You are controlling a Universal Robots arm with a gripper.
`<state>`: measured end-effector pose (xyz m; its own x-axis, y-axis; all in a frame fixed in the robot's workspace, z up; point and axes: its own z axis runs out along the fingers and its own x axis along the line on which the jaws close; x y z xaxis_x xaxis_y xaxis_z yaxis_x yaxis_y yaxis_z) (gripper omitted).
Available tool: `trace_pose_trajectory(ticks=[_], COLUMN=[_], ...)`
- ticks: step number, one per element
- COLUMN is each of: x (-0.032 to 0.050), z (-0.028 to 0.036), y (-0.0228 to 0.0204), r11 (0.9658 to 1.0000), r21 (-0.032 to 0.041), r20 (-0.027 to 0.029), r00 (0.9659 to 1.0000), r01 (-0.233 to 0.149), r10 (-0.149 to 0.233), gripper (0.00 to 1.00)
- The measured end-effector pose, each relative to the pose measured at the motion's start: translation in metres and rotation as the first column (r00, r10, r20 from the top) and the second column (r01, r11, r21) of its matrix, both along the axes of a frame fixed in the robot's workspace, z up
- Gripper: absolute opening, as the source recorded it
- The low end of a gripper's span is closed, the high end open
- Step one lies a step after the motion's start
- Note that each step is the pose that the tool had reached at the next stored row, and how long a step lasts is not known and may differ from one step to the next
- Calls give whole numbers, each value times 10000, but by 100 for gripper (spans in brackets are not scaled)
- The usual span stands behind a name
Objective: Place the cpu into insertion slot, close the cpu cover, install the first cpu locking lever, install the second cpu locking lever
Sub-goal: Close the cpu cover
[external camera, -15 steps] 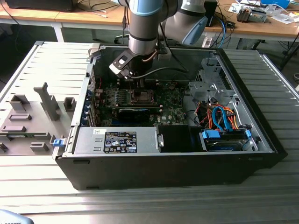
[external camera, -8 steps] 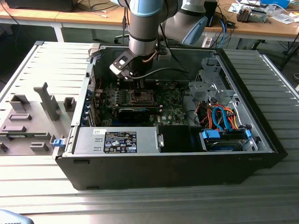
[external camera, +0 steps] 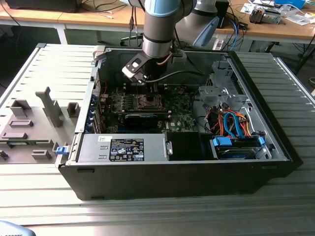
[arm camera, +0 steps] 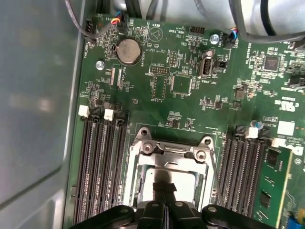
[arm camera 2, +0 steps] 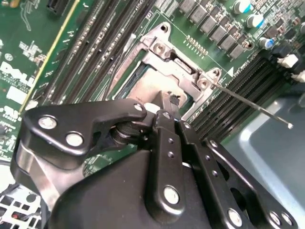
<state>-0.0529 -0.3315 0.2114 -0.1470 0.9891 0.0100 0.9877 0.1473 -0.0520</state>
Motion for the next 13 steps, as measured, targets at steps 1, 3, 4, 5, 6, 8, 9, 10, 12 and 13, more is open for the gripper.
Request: trace_pose_trajectory(ticks=[1, 3, 4, 5, 6, 8, 9, 10, 12, 13], x=[0, 1, 1, 1, 1, 1, 1, 1, 1, 2], z=[21, 74, 105, 119, 135, 164, 186, 197, 219, 224], y=[0, 0, 0, 0, 0, 0, 0, 0, 0, 0], r11=[10000, 10000, 10000, 10000, 10000, 10000, 10000, 10000, 10000, 10000], r21=[0, 0, -1, 0, 0, 0, 0, -1, -1, 1], r20=[0, -1, -1, -1, -1, -1, -1, -2, -1, 0], r00=[10000, 10000, 10000, 10000, 10000, 10000, 10000, 10000, 10000, 10000], r01=[2, 0, 0, 0, 0, 0, 0, 0, 0, 0], r10=[-2, 0, 0, 0, 0, 0, 0, 0, 0, 0], gripper=[11, 11, 11, 11, 11, 11, 11, 11, 11, 11])
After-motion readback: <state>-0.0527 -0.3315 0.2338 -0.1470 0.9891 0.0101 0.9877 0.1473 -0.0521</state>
